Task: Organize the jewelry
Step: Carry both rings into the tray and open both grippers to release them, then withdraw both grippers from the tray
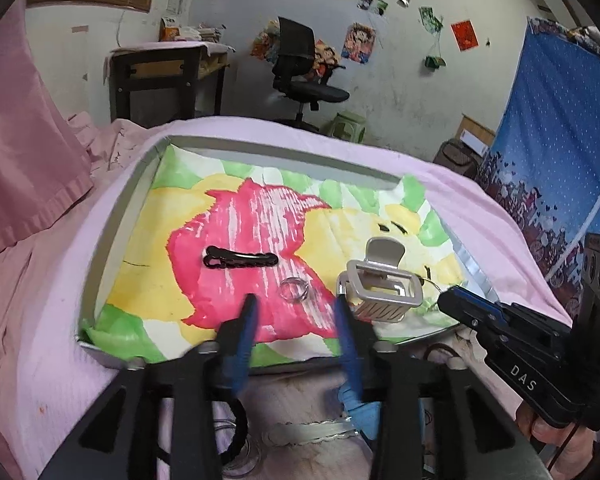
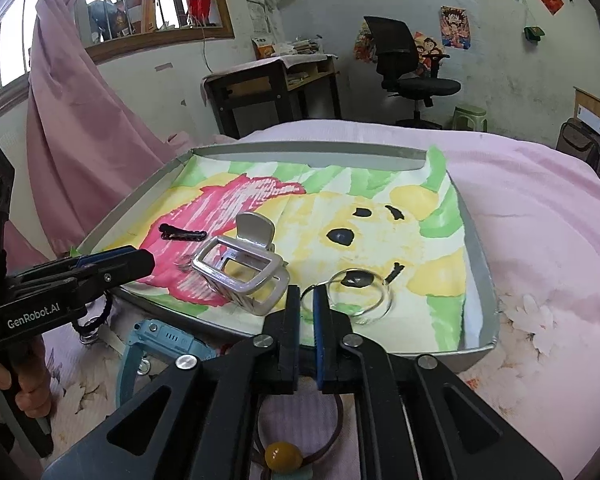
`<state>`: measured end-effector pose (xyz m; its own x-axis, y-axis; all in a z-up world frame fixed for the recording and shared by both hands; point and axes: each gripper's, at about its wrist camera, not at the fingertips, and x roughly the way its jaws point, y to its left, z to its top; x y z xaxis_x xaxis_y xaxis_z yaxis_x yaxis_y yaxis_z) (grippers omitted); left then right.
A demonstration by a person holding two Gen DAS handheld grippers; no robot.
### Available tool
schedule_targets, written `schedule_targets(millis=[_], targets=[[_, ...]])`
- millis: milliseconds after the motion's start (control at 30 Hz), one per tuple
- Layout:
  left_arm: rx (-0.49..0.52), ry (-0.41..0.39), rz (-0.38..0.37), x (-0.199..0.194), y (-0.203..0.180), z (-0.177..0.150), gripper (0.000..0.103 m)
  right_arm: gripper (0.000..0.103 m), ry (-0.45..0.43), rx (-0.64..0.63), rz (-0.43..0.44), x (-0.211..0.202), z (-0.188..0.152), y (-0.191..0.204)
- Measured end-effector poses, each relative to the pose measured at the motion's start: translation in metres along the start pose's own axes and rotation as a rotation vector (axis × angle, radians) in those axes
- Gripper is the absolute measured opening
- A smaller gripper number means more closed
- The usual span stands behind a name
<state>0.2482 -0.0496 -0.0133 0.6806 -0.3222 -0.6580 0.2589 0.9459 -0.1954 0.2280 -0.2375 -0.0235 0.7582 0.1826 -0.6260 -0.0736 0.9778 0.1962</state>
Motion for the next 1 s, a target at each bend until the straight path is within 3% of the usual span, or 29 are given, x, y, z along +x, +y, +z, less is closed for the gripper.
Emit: schedule_targets(millis=[33, 100, 200, 233, 333, 400, 467, 600, 733, 1000], targets=[[-0.004, -0.017, 0.004, -0.004, 0.0, -0.001, 0.054, 0.013, -0.006, 0.001, -0.002, -0.002, 0.0, 0.0], [-0.007, -0.052, 0.009, -0.012, 0.0, -0.001, 0.057, 0.024, -0.029, 0.002, -0.008, -0.01, -0.001, 0.0], [-0.01, -0.091, 0.006, -0.024, -0.001, -0.003, 0.061, 0.032, -0.071, -0.004, -0.02, -0.023, -0.003, 0.001], [-0.008, -0.105, 0.009, -0.028, -0.001, -0.004, 0.067, 0.033, -0.087, -0.003, -0.024, -0.029, -0.004, 0.001], [0.011, -0.177, 0.027, -0.047, -0.005, -0.011, 0.079, 0.048, -0.141, 0.003, -0.04, -0.049, -0.008, 0.002], [0.03, -0.21, 0.033, -0.058, -0.009, -0.016, 0.082, 0.06, -0.175, 0.012, -0.047, -0.062, -0.012, 0.001], [0.038, -0.245, 0.036, -0.07, -0.011, -0.023, 0.093, 0.067, -0.207, 0.03, -0.05, -0.077, -0.016, 0.0], [0.053, -0.312, 0.047, -0.092, -0.014, -0.035, 0.099, 0.092, -0.287, 0.063, -0.061, -0.106, -0.026, -0.001], [0.071, -0.365, 0.062, -0.113, -0.017, -0.047, 0.103, 0.102, -0.352, 0.078, -0.068, -0.13, -0.034, -0.002], [0.107, -0.362, 0.086, -0.124, -0.019, -0.068, 0.103, 0.102, -0.343, 0.026, -0.077, -0.141, -0.051, 0.009]])
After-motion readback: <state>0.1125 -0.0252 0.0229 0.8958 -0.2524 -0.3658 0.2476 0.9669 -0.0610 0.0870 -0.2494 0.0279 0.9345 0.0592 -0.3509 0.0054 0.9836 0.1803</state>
